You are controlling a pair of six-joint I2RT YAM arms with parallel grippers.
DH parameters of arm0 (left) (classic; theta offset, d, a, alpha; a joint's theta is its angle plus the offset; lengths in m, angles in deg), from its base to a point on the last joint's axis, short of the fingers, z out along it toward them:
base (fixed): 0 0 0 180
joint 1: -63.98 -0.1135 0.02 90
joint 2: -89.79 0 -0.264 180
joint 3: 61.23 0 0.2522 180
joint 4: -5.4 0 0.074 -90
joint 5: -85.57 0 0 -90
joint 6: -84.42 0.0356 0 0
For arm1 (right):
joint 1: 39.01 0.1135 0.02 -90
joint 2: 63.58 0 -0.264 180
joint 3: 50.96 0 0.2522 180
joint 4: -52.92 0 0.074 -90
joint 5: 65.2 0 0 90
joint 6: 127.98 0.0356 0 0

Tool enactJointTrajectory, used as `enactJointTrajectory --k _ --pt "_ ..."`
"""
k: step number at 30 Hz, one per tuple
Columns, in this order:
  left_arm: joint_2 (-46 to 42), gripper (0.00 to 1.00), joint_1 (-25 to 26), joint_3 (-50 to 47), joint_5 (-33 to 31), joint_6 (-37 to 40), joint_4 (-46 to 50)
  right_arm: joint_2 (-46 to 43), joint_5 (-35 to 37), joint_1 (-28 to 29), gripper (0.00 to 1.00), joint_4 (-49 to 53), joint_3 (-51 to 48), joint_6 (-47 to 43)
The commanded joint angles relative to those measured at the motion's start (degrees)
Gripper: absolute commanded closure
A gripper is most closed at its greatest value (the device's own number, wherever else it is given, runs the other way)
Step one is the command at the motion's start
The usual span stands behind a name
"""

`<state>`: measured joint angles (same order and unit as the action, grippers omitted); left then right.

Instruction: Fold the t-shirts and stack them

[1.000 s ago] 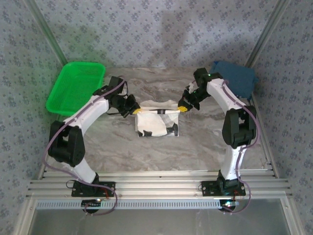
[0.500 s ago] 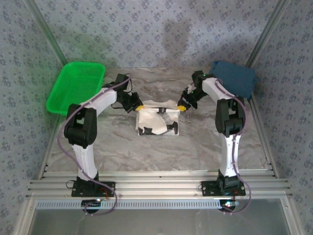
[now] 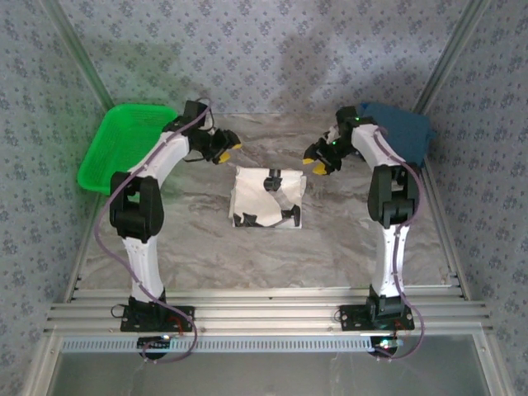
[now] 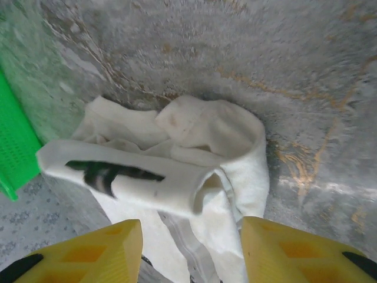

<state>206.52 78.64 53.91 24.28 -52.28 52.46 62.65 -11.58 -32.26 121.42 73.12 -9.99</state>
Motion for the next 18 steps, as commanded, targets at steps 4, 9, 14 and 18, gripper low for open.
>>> enactJointTrajectory --k 4,9,14,18 --pt "-10.47 0.43 -0.50 -2.61 -2.02 4.25 5.20 -14.24 -0.32 -0.99 0.50 -4.21 -10.62 0.50" --pt "-20.66 0.39 -0.10 -15.45 -2.87 6.12 0.45 -26.29 -1.06 0.57 0.40 -14.23 -29.27 1.89" --pt "-23.40 0.35 1.38 -24.47 -2.06 6.41 -4.58 -29.04 1.16 2.84 0.29 -17.82 -39.30 0.69" --pt "-19.84 0.35 3.63 -25.37 -2.04 6.93 -6.32 -26.60 3.25 5.39 0.27 -20.05 -41.12 -0.51"
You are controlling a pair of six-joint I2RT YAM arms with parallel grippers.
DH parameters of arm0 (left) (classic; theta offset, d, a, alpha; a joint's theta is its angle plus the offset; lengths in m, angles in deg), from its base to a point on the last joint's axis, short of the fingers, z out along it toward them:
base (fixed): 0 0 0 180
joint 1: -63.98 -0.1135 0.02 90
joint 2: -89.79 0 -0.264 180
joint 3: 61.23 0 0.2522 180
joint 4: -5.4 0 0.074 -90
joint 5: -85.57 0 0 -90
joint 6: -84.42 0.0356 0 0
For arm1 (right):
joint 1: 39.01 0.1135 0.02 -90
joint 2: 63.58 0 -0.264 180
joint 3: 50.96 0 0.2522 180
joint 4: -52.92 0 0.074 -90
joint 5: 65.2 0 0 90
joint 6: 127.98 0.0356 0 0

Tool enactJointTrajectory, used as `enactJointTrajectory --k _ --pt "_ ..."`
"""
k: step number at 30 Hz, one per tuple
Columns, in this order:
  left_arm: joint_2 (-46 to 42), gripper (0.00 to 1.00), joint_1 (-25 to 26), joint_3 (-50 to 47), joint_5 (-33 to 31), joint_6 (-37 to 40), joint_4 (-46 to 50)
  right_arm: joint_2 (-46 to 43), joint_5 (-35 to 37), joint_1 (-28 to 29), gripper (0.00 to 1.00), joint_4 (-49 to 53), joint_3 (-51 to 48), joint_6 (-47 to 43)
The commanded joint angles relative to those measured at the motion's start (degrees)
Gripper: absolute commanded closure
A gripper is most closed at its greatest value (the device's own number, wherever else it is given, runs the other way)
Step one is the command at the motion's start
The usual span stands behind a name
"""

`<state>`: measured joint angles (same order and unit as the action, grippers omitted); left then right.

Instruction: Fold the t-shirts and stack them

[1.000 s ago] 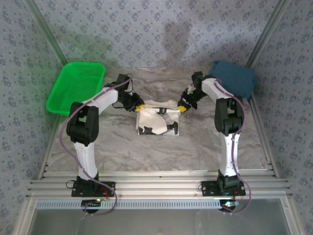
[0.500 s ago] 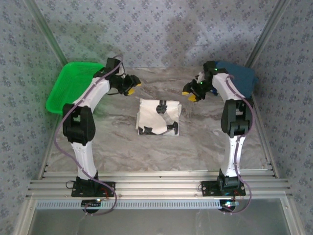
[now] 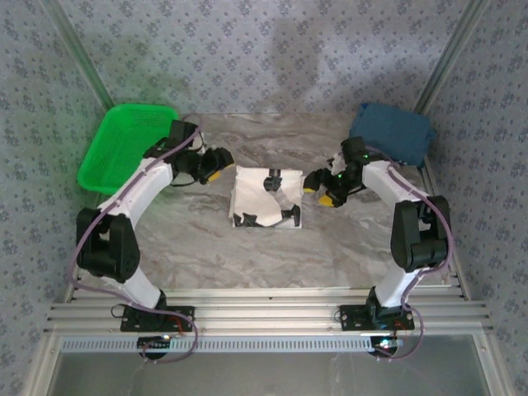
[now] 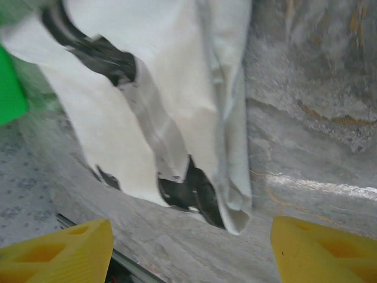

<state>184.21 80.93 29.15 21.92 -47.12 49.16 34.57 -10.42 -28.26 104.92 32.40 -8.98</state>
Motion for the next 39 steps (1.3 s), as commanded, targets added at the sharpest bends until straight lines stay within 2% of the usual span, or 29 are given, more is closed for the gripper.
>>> enactJointTrajectory --k 1,4,11,18,25,28,33,39 --pt "3.61 0.35 1.79 -0.30 0.44 1.81 -3.48 2.42 2.63 1.82 0.26 -3.52 -0.15 -1.58" --pt "8.09 0.35 2.70 2.20 1.03 2.27 -3.94 6.09 3.45 2.14 0.25 -3.58 0.80 -1.23" --pt "20.35 0.37 3.62 13.54 1.74 4.78 1.87 12.53 5.70 2.88 0.16 -5.28 5.41 -2.19" --pt "32.13 0.37 2.94 26.54 -1.71 6.34 14.62 18.24 5.90 4.34 0.15 -2.84 12.57 -2.66" --pt "41.06 0.37 1.56 34.53 -0.59 6.91 22.38 23.65 9.63 5.99 0.17 5.71 18.81 -3.64" --pt "40.67 0.37 0.82 34.83 0.46 6.37 21.53 24.50 11.73 6.01 0.19 7.59 19.98 -4.01" --pt "35.00 0.34 0.54 37.67 3.26 4.75 18.91 26.02 12.30 6.11 0.20 6.81 22.03 -4.44" --pt "25.34 0.30 0.54 43.61 -0.39 7.17 22.17 31.04 11.45 7.09 0.20 8.41 30.58 -6.74"
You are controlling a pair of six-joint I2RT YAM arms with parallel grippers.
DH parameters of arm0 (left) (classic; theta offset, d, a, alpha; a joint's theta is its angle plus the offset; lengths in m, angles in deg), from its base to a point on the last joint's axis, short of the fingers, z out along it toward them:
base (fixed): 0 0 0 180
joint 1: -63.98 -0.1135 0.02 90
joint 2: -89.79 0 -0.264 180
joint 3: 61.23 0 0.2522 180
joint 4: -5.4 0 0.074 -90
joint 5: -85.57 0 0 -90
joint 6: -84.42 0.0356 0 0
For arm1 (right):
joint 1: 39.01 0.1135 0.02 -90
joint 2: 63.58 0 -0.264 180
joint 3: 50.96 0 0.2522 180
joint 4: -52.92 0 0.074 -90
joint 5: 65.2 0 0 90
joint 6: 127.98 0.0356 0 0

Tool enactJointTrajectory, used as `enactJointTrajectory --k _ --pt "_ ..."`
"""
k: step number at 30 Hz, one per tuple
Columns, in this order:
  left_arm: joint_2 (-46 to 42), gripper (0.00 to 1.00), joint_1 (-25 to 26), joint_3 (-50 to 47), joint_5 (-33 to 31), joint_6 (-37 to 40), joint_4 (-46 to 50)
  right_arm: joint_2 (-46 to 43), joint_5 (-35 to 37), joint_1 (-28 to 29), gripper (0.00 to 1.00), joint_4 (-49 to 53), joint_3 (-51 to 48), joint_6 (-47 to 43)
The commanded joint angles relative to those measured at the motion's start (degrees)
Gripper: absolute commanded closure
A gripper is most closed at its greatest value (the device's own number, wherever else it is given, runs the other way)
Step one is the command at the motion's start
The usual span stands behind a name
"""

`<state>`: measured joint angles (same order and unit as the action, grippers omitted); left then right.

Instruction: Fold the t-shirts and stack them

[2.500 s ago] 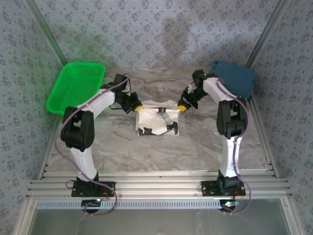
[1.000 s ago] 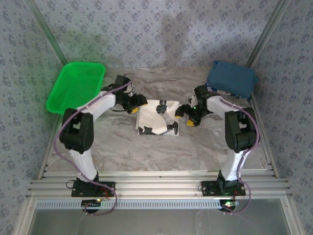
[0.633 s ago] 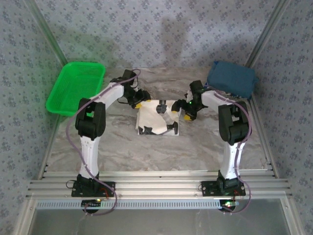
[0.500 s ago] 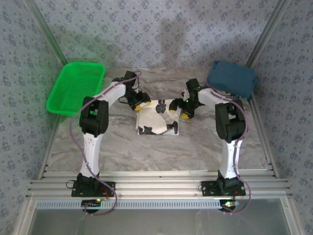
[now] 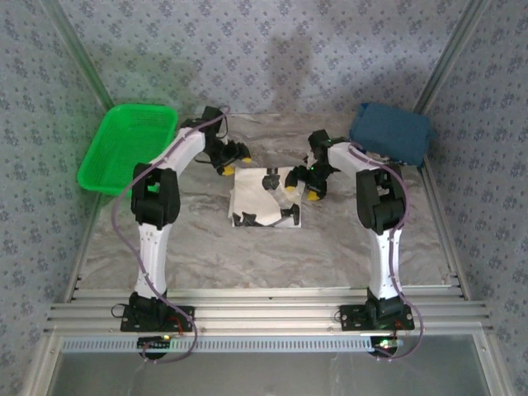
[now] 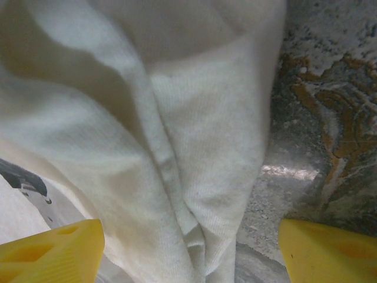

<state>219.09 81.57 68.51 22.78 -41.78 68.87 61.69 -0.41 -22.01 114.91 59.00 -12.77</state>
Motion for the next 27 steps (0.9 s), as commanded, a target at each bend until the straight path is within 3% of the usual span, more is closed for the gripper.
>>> enactJointTrajectory --k 1,6,9,11,15,17,18,27 --pt "-11.66 0.30 -0.10 4.15 -2.25 2.67 2.87 5.12 1.72 1.00 0.21 -0.88 5.93 -3.06" --pt "-22.26 0.29 -0.60 -1.94 -6.08 5.00 3.51 10.82 2.23 2.28 0.26 2.47 14.49 -3.25" --pt "-28.85 0.29 -1.59 -9.36 -6.92 5.11 2.57 14.15 3.19 3.92 0.34 5.66 20.06 -1.75" --pt "-33.02 0.29 -2.97 -14.48 -7.50 4.54 2.02 16.24 4.24 4.63 0.44 7.55 22.97 -1.99" --pt "-41.51 0.29 -6.30 -24.11 -8.02 4.11 0.41 17.91 6.98 5.18 0.75 8.21 25.27 -1.81" --pt "-45.51 0.29 -7.45 -28.04 -9.04 4.62 -0.25 17.38 9.58 5.29 0.96 9.41 26.59 -3.09" --pt "-47.23 0.29 -7.71 -29.60 -9.90 4.96 -0.56 16.70 11.08 5.26 1.00 9.90 27.04 -4.24" --pt "-60.87 0.26 -8.00 -42.41 -13.31 5.85 -10.40 4.89 33.45 4.12 1.00 10.82 32.97 -11.92"
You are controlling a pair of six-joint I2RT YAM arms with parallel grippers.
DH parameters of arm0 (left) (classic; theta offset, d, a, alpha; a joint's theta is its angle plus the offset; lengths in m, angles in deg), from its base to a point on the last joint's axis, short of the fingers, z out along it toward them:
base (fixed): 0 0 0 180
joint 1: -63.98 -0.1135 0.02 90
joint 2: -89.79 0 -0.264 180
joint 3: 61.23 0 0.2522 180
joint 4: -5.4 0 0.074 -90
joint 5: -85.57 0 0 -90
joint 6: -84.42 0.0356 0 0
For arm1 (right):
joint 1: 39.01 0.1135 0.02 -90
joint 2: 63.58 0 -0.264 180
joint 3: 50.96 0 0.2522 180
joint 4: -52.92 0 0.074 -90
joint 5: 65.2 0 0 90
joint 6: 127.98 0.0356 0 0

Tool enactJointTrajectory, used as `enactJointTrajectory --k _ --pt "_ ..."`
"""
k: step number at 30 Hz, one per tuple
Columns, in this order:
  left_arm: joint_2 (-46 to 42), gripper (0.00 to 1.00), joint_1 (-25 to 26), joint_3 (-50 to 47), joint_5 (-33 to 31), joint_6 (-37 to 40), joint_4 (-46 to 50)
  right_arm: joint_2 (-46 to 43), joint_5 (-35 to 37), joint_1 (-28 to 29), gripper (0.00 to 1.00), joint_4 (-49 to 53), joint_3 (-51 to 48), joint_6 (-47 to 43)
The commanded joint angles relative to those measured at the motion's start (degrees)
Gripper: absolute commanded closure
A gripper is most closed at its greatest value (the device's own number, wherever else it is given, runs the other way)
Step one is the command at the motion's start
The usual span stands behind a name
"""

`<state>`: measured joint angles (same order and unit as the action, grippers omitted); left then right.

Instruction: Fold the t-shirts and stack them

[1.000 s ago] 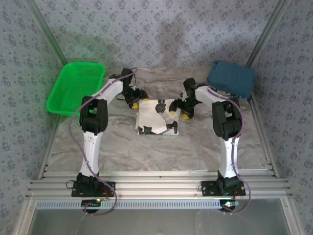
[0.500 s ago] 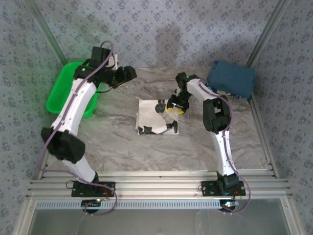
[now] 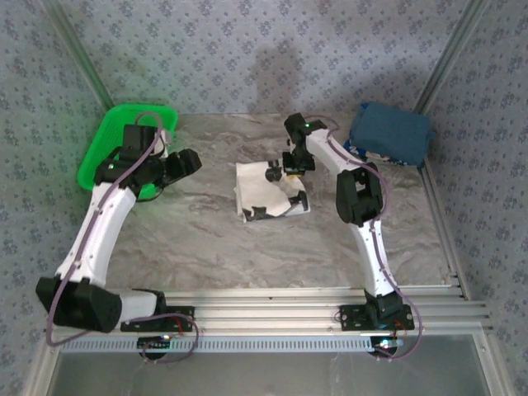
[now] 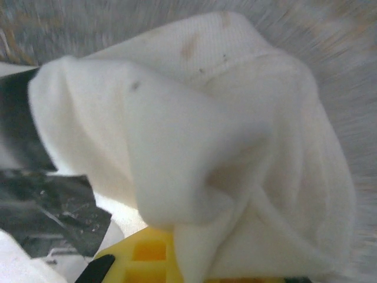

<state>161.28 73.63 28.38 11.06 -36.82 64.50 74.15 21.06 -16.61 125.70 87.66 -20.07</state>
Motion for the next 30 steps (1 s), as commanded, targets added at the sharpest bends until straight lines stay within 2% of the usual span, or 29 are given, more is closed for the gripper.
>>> enactJointTrajectory --k 1,4,6,10,15,20,30 --pt "-4.35 0.26 -0.07 -3.50 -2.02 0.76 -8.34 -8.71 13.80 -1.68 1.00 -0.62 4.91 -5.81" --pt "-8.44 0.25 0.12 -5.87 -4.74 0.69 -12.70 -10.93 17.77 -2.63 1.00 -2.30 7.02 -8.97" --pt "-11.48 0.20 0.20 -7.23 -6.94 1.15 -15.97 -12.05 19.21 -3.60 1.00 -3.87 7.73 -10.19" --pt "-15.10 0.09 0.28 -6.78 -10.48 3.85 -19.19 -12.16 17.65 -6.45 1.00 -4.84 11.57 -11.29" --pt "-15.69 0.01 0.28 -2.23 -13.31 8.26 -17.64 -10.96 15.23 -8.71 1.00 -4.45 18.83 -13.29" --pt "-15.23 0.01 0.26 0.20 -14.12 10.06 -16.43 -10.32 13.76 -10.48 1.00 -4.10 25.01 -15.71" --pt "-14.62 0.00 0.28 0.08 -12.23 9.71 -17.26 -11.34 9.19 -14.53 1.00 -6.17 25.01 -18.78"
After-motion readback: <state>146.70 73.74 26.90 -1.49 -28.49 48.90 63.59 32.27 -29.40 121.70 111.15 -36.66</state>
